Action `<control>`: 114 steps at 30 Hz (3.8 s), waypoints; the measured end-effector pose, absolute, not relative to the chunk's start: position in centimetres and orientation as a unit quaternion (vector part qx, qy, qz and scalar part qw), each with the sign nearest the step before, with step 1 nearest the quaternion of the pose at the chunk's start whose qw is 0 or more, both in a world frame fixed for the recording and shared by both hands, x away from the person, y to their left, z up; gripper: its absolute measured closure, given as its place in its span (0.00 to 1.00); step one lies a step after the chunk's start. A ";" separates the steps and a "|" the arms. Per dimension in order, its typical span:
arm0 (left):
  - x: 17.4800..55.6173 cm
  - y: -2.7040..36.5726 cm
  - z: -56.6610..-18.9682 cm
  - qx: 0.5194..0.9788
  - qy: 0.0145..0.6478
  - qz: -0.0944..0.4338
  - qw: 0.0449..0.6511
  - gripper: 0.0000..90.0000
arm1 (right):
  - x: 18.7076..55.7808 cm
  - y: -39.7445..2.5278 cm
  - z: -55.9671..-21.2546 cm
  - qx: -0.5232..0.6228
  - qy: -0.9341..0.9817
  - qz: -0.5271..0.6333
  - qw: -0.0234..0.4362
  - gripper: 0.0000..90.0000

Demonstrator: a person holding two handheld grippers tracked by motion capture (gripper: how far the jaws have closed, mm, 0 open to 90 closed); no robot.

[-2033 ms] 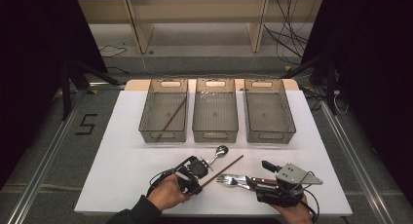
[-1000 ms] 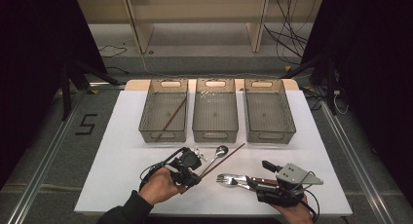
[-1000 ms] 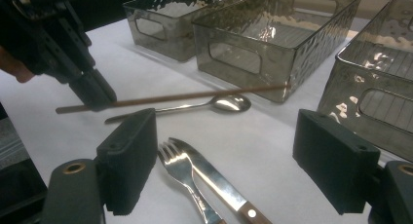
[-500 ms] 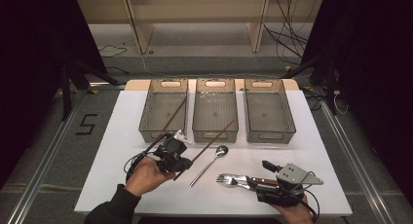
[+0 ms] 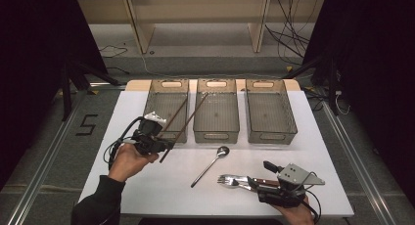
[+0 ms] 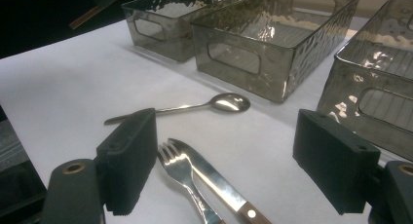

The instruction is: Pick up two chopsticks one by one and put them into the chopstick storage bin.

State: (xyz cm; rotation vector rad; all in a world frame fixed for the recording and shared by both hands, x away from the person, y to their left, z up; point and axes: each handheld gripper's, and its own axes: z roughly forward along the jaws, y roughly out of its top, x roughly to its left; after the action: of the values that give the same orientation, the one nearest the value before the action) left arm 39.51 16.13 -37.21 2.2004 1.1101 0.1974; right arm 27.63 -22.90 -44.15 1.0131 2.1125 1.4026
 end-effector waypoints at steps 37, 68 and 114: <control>49.1 21.6 -36.9 0.781 0.502 0.122 0.350 0.94 | 27.7 -22.9 -44.2 0.365 0.756 0.505 0.201 0.28; 50.8 22.2 -40.8 0.783 0.524 0.123 0.313 0.93 | 27.7 -22.9 -44.2 0.364 0.756 0.506 0.198 0.28; 41.6 16.1 -37.3 0.792 0.479 0.110 0.361 0.25 | 27.6 -22.9 -44.1 0.362 0.757 0.505 0.202 0.28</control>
State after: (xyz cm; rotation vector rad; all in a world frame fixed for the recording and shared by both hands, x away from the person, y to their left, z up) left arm 41.63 16.07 -37.27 2.0421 1.2349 0.2846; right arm 27.56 -22.88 -44.11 1.0122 2.1131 1.4110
